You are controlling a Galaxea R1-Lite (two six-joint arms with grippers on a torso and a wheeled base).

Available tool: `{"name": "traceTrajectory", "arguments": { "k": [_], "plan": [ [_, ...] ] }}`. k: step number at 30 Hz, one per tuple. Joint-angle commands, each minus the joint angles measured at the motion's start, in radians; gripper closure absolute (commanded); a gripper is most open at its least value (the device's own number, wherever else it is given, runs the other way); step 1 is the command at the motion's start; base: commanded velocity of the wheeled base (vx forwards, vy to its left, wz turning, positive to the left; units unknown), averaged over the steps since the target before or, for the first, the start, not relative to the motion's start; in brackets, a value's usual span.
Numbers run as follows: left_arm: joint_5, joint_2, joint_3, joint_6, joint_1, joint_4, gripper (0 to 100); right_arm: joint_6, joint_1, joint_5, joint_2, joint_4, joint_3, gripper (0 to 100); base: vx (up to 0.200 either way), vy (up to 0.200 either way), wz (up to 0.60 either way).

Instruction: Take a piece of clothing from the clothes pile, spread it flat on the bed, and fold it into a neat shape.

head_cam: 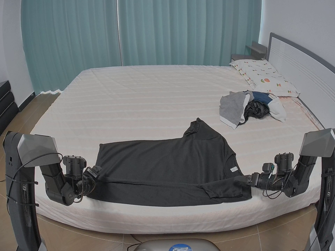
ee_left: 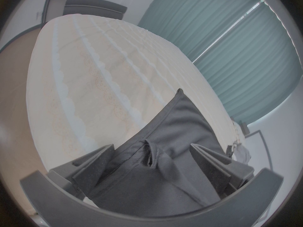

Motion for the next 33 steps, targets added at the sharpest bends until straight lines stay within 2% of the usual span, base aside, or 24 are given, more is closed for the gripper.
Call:
{"name": "traceTrajectory", "arguments": {
  "k": [1, 6, 9, 13, 16, 24, 33],
  "plan": [
    [0.000, -0.052, -0.018, -0.049, 0.007, -0.001, 0, 0.049, -0.023, 0.004, -0.016, -0.073, 0.031, 0, 0.000, 0.000, 0.00],
    [-0.016, -0.090, -0.021, -0.081, 0.027, -0.001, 0, 0.167, -0.040, 0.005, -0.007, -0.248, 0.067, 0, 0.000, 0.000, 0.00],
    [-0.014, -0.092, -0.041, -0.081, 0.047, -0.002, 0, 0.196, -0.045, 0.002, 0.004, -0.303, 0.075, 0, 0.000, 0.000, 0.00],
    [-0.034, -0.098, -0.041, -0.087, 0.058, 0.001, 0, 0.198, -0.057, 0.002, 0.007, -0.306, 0.069, 0, 0.000, 0.000, 0.00],
    [-0.073, -0.092, -0.021, -0.089, 0.036, 0.010, 0, 0.198, -0.073, 0.004, 0.008, -0.306, 0.063, 0, 0.000, 0.000, 0.00],
    [-0.060, -0.058, -0.032, -0.074, -0.017, 0.010, 0, 0.198, -0.096, 0.005, 0.012, -0.306, 0.055, 0, 0.000, 0.000, 0.00],
    [-0.050, -0.029, -0.033, -0.024, -0.027, 0.009, 0, 0.198, -0.096, 0.004, 0.019, -0.308, 0.051, 0, 0.000, 0.000, 0.00]
  ]
}}
